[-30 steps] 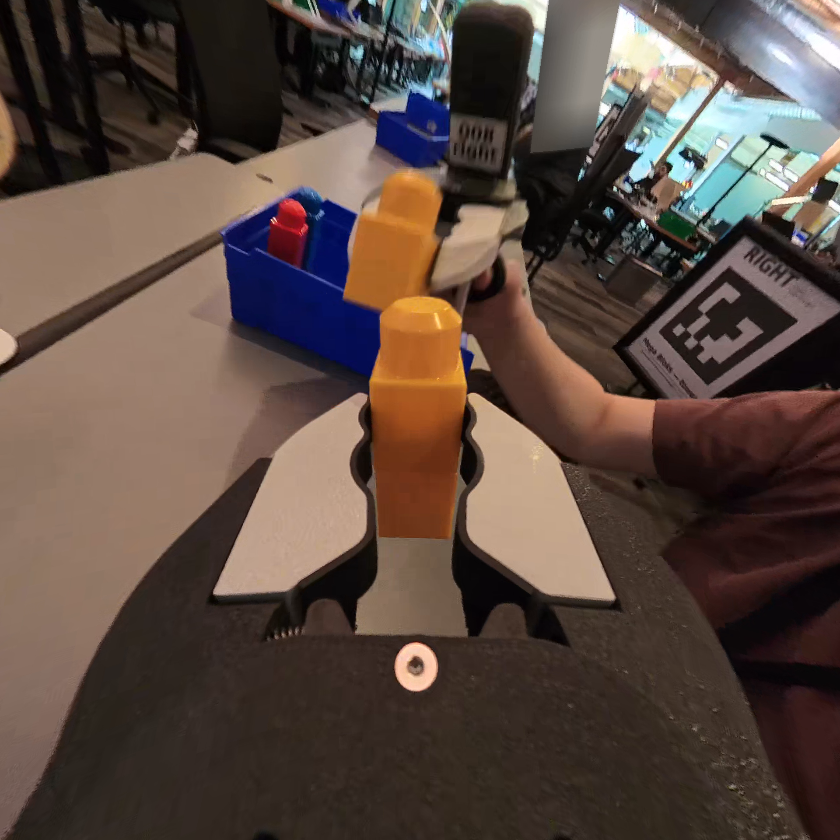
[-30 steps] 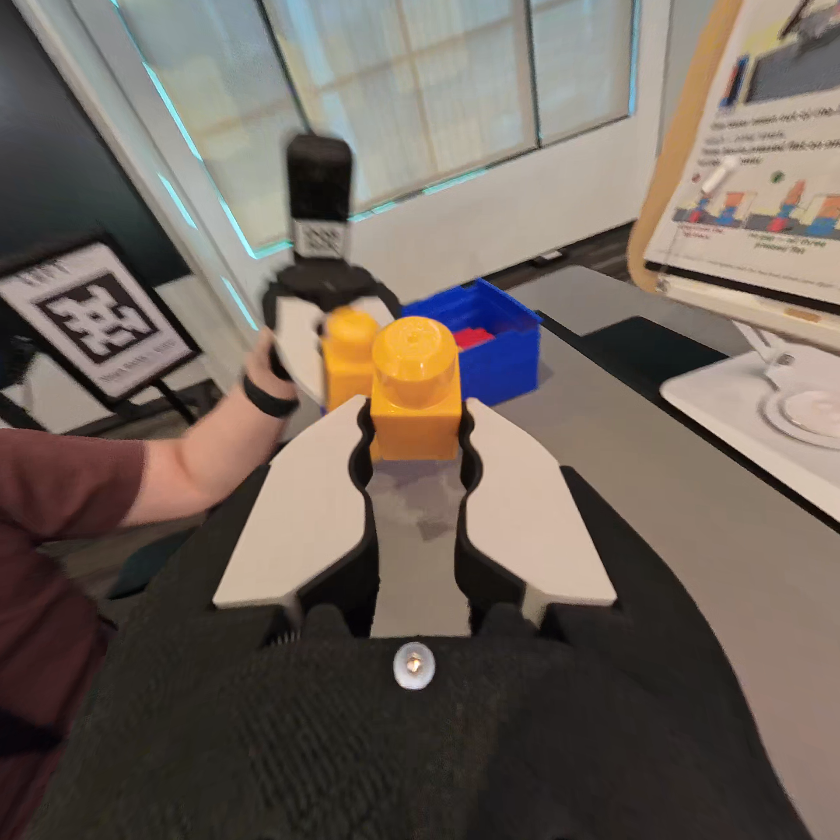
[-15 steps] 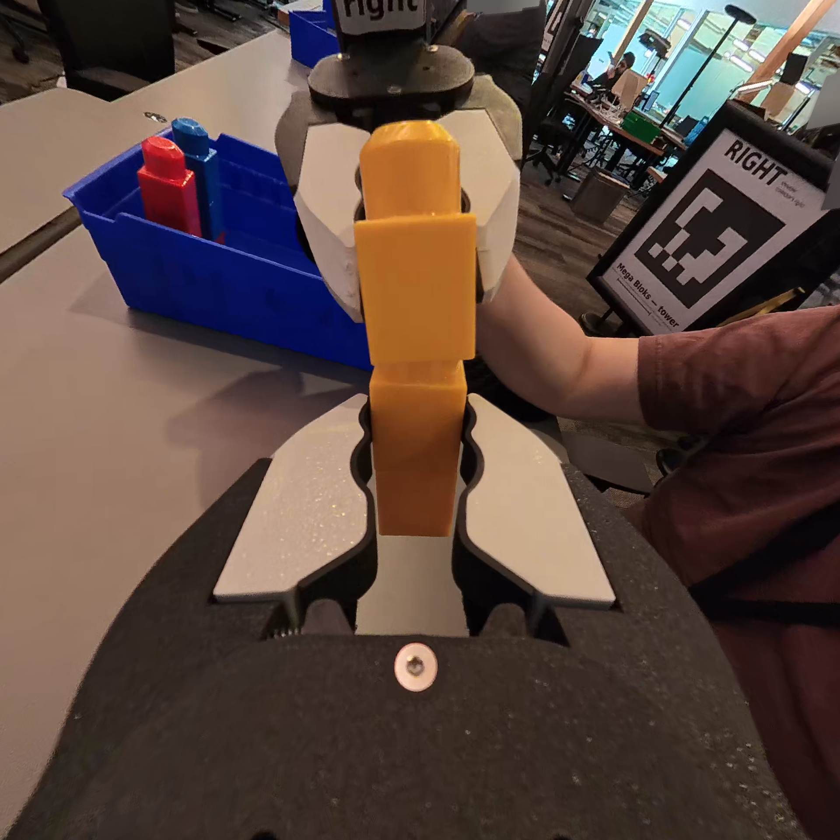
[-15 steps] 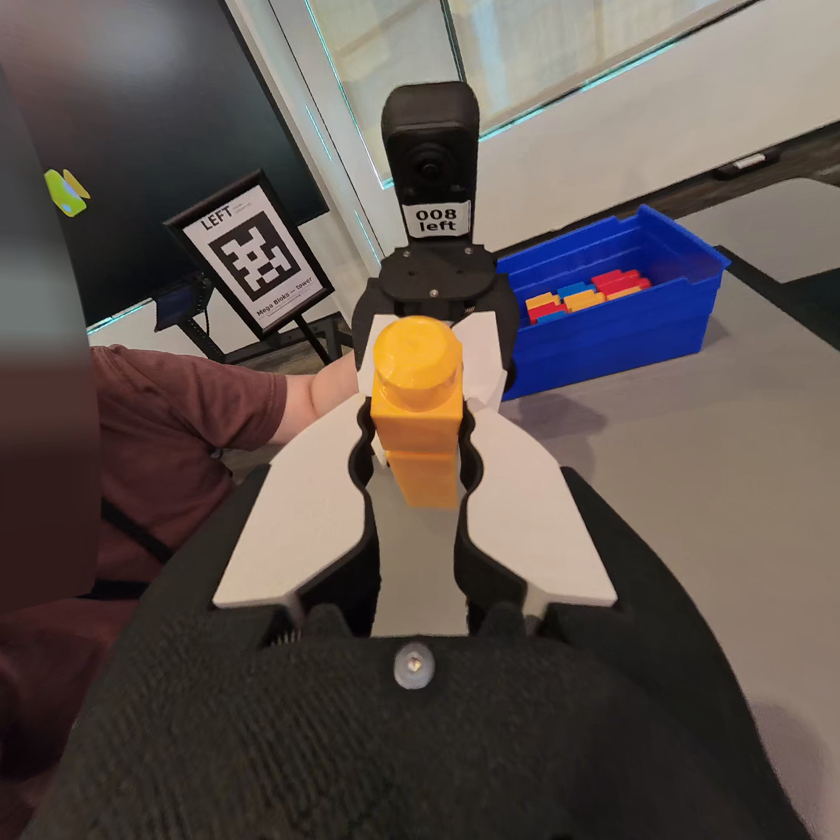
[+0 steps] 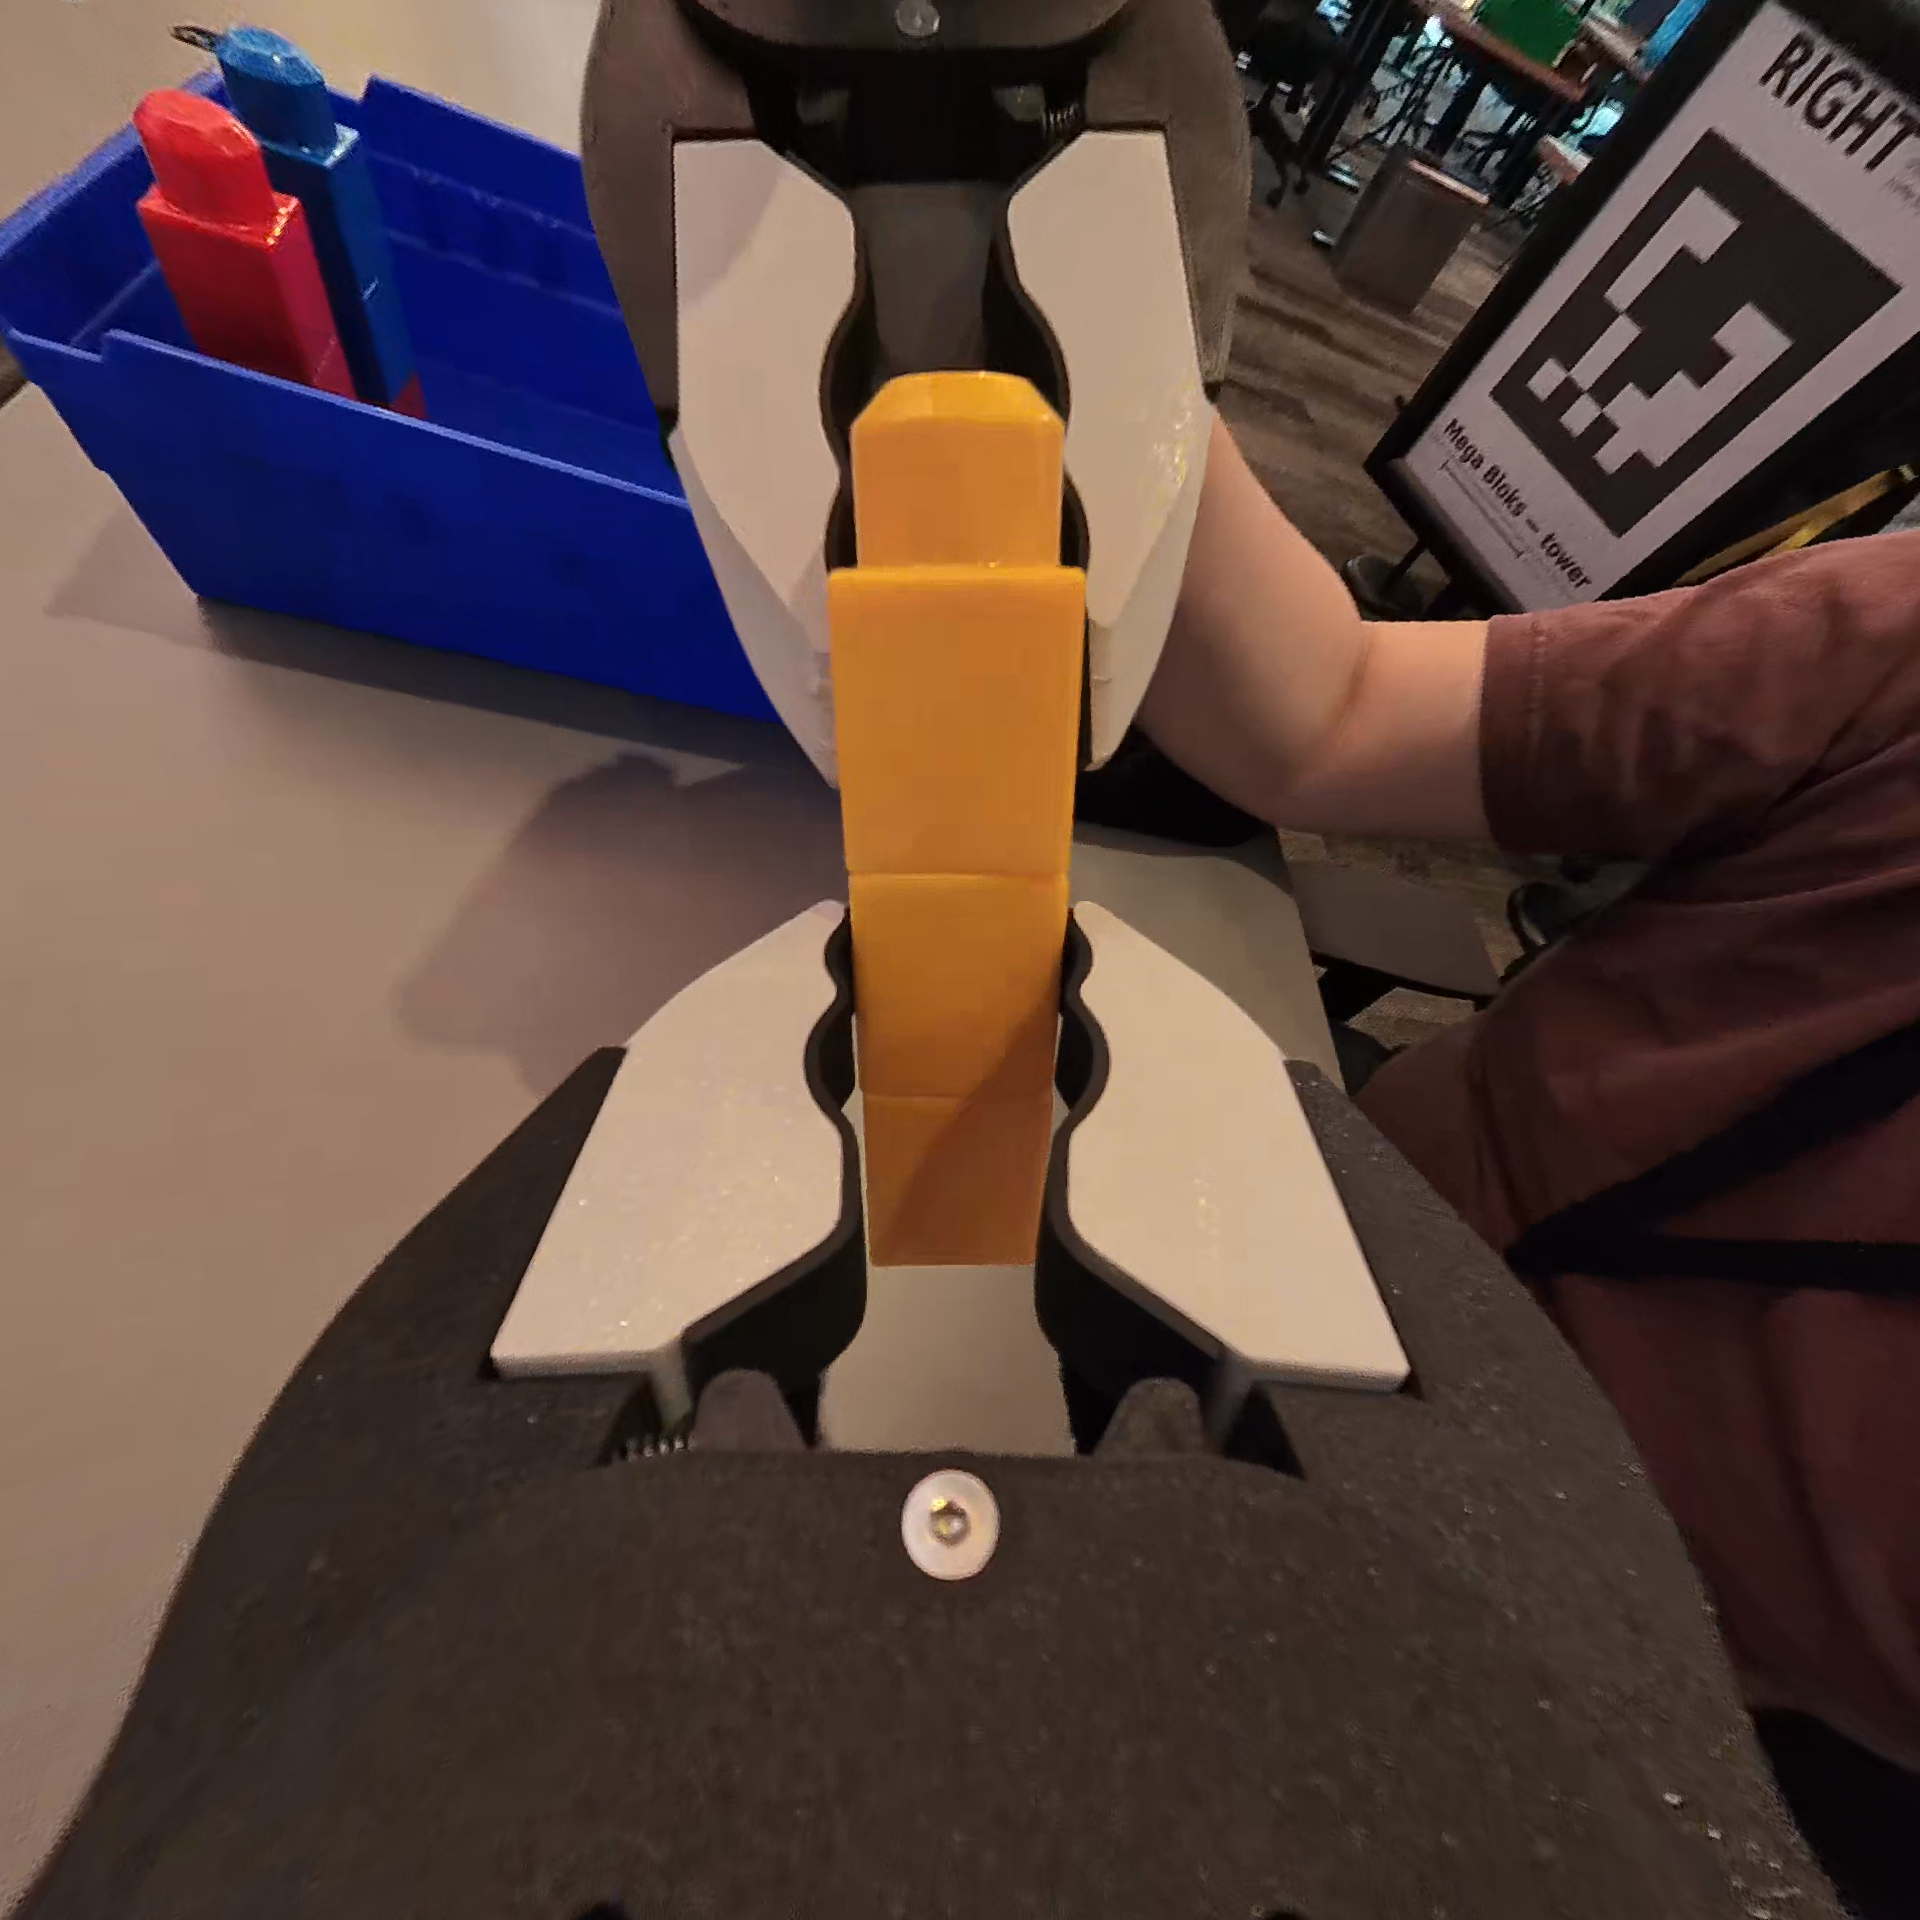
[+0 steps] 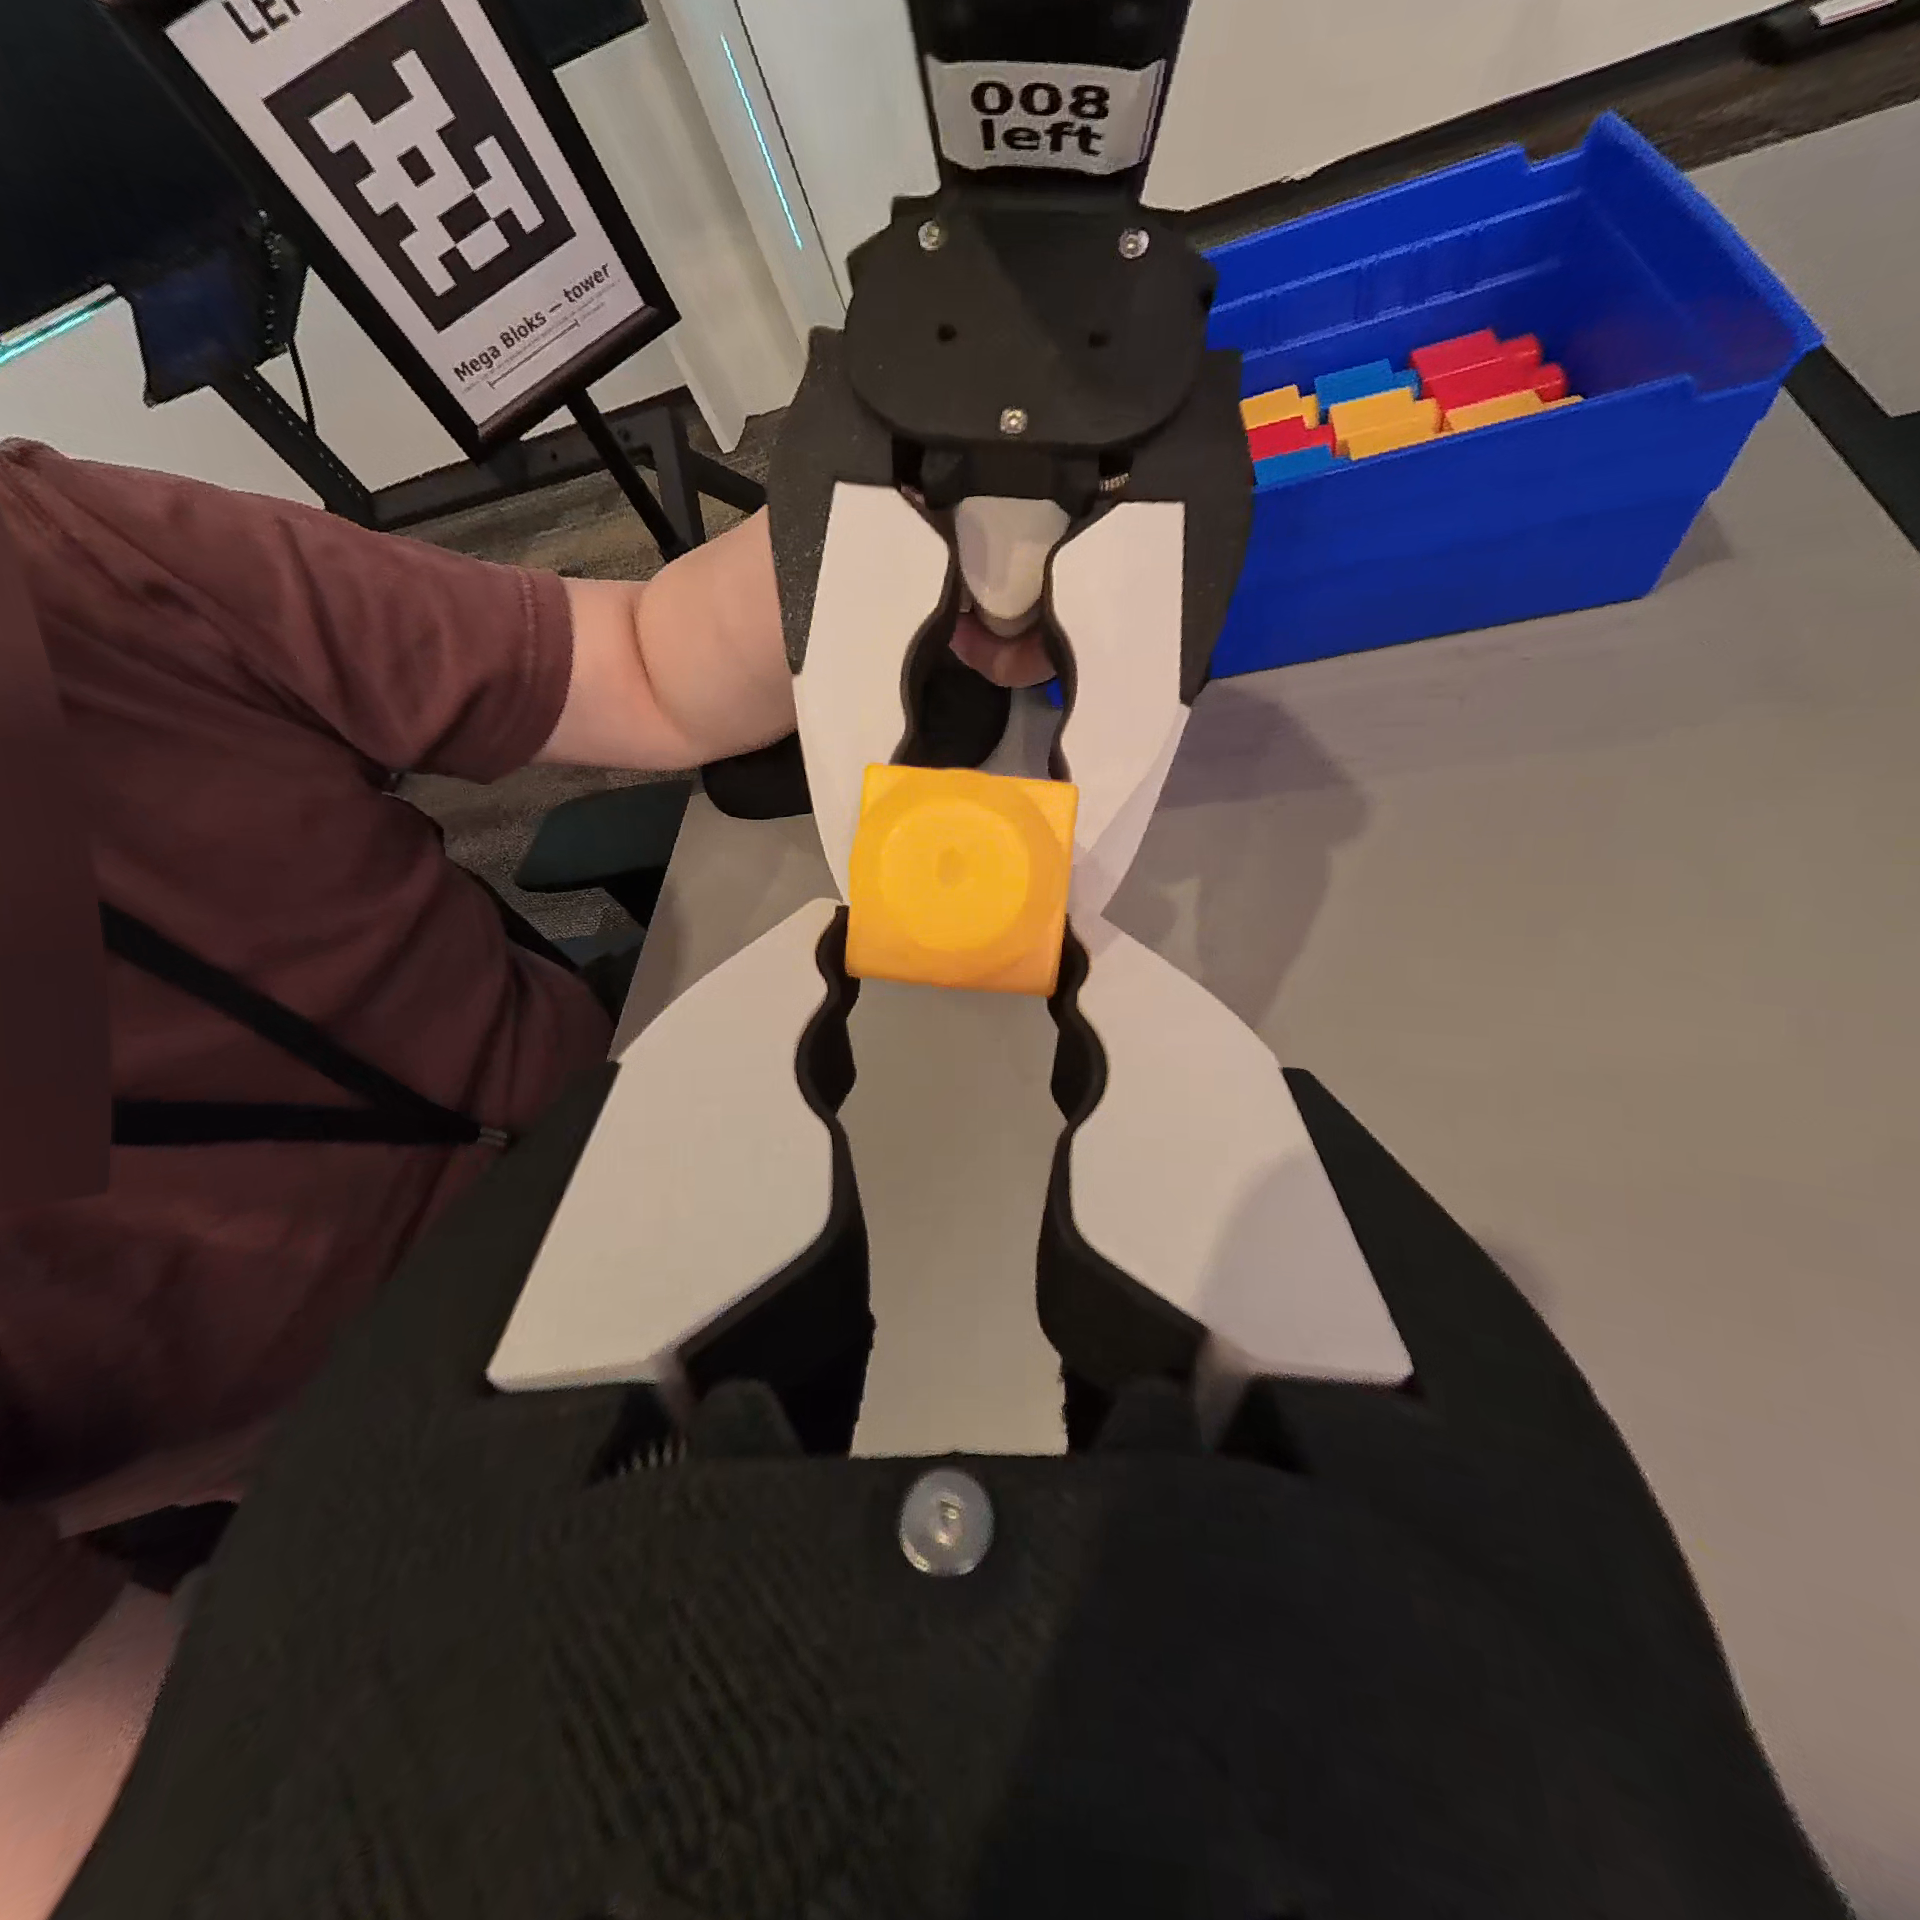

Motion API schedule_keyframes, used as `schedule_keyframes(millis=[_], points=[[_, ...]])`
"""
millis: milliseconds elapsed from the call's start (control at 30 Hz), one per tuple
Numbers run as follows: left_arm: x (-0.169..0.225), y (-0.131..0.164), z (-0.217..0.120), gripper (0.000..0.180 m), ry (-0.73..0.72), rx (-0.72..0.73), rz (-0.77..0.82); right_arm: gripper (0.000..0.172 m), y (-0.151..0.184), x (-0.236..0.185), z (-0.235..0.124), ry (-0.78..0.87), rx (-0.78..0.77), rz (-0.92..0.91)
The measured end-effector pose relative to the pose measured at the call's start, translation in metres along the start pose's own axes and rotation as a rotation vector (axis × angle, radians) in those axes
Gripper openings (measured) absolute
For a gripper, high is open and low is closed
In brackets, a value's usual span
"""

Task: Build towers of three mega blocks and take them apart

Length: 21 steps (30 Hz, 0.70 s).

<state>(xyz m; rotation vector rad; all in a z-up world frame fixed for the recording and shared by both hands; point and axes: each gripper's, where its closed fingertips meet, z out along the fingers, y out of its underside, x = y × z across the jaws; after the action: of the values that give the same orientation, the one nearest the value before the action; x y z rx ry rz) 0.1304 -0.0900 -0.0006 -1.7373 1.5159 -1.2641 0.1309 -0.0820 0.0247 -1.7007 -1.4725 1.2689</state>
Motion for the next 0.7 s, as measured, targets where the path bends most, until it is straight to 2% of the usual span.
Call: schedule_keyframes(millis=[400,500,567,633,700], points=[[0.000,0.014,0.009,0.036,0.015,-0.063,-0.005,0.037,0.009,0.001,0.007,0.022,-0.067,-0.003],[0.000,-0.006,0.002,0.036,0.026,0.064,-0.016,0.040,-0.014,0.005,0.001,0.056,0.078,-0.042],[0.001,-0.021,-0.008,0.036,0.050,0.161,-0.046,0.064,-0.028,0.018,-0.001,0.146,0.159,-0.048],[-0.008,-0.028,-0.016,0.036,-0.003,0.224,-0.054,0.061,-0.039,0.026,-0.002,0.197,0.227,-0.044],[-0.011,-0.034,-0.022,0.036,-0.015,0.279,-0.069,0.053,-0.056,0.023,-0.001,0.141,0.353,0.004]])
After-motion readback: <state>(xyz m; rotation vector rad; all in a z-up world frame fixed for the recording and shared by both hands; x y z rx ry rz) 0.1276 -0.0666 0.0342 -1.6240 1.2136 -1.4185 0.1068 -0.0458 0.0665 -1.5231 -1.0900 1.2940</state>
